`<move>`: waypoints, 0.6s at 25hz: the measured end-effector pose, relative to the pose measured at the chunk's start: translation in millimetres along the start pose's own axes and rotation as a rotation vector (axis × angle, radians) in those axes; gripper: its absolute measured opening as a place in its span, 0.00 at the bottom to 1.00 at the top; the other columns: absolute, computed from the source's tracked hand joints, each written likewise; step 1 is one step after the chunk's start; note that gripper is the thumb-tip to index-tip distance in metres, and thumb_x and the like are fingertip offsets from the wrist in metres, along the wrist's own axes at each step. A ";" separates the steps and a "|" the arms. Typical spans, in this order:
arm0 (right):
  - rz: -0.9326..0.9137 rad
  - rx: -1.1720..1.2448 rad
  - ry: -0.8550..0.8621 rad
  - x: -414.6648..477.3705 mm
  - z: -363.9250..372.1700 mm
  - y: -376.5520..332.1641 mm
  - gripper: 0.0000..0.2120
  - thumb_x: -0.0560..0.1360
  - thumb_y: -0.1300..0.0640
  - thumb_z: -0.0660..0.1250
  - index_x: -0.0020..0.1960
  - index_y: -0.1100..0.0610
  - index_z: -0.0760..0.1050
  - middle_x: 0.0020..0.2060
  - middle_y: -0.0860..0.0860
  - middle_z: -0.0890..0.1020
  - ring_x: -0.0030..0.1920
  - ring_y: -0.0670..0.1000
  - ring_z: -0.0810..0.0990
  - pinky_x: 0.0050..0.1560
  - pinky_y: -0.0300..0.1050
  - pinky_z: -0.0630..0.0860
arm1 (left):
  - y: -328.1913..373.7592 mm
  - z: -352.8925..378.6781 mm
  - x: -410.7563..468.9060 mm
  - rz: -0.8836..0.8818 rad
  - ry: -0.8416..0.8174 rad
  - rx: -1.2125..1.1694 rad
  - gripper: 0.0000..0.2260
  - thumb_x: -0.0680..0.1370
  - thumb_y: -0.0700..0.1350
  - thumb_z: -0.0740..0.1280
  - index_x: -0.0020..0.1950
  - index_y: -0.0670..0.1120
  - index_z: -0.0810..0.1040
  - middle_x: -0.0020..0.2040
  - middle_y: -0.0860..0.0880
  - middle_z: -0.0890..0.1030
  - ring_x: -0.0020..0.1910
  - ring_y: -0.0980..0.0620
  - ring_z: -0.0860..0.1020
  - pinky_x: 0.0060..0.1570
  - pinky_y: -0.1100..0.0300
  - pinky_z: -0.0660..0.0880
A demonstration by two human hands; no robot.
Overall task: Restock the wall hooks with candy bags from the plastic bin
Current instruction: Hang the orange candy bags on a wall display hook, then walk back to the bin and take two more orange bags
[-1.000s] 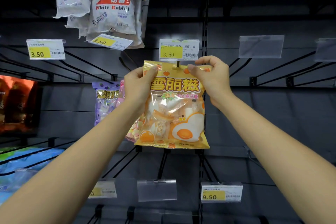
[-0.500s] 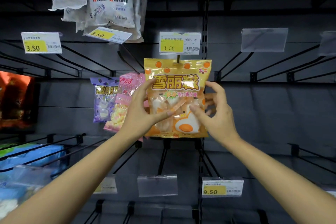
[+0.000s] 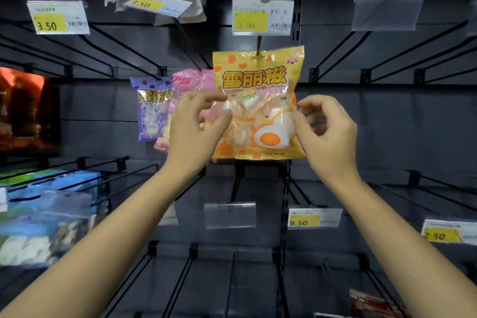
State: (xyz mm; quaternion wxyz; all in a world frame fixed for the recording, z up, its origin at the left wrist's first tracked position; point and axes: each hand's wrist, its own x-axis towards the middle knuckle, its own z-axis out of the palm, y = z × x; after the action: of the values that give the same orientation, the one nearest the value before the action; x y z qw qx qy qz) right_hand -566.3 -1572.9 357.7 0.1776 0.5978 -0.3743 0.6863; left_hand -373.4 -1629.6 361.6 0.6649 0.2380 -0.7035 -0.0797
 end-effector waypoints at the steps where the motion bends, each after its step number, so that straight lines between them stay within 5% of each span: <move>1: 0.005 0.044 -0.029 -12.8 -1.2 -12.2 0.04 0.73 0.61 0.68 0.47 0.56 0.77 0.40 0.51 0.79 0.37 0.49 0.76 0.36 0.34 0.72 | 5.3 -12.0 -13.9 -0.006 -0.030 -0.032 0.07 0.75 0.41 0.71 0.50 0.53 0.80 0.50 0.53 0.81 0.44 0.61 0.78 0.43 0.71 0.72; 3: 0.022 0.139 -0.129 -43.4 -1.8 -34.4 0.03 0.73 0.62 0.66 0.46 0.56 0.78 0.37 0.53 0.81 0.36 0.51 0.77 0.36 0.41 0.74 | 11.8 -38.1 -50.2 -0.032 -0.118 -0.063 0.06 0.75 0.44 0.70 0.46 0.56 0.80 0.40 0.60 0.83 0.36 0.65 0.78 0.38 0.72 0.73; 8: 0.099 0.277 -0.455 -148.0 5.8 -60.9 0.03 0.75 0.61 0.65 0.46 0.57 0.78 0.37 0.55 0.82 0.35 0.56 0.78 0.36 0.46 0.75 | -0.5 -89.9 -171.9 -0.205 -0.223 0.023 0.06 0.75 0.48 0.68 0.46 0.60 0.80 0.42 0.58 0.83 0.40 0.62 0.79 0.42 0.70 0.74; 12: 0.371 0.353 -0.731 -275.7 19.3 -58.1 0.03 0.75 0.61 0.66 0.46 0.58 0.79 0.36 0.51 0.82 0.35 0.45 0.79 0.35 0.36 0.74 | -27.9 -124.5 -284.2 -0.544 -0.221 0.071 0.08 0.75 0.44 0.69 0.46 0.59 0.79 0.38 0.62 0.82 0.37 0.61 0.77 0.40 0.70 0.74; 15: 0.640 0.290 -0.986 -380.2 19.1 -44.5 0.03 0.75 0.60 0.67 0.46 0.58 0.79 0.35 0.47 0.80 0.36 0.45 0.79 0.37 0.40 0.76 | -43.6 -141.9 -376.6 -0.849 -0.222 0.161 0.10 0.76 0.41 0.70 0.45 0.57 0.79 0.34 0.60 0.80 0.34 0.64 0.75 0.38 0.70 0.72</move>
State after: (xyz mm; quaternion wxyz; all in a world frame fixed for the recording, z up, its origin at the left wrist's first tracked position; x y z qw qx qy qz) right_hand -438.0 -1480.1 8.6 -0.3153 0.7213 -0.4763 0.3917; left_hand -224.4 -1472.6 19.5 0.4730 0.5470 -0.6144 -0.3156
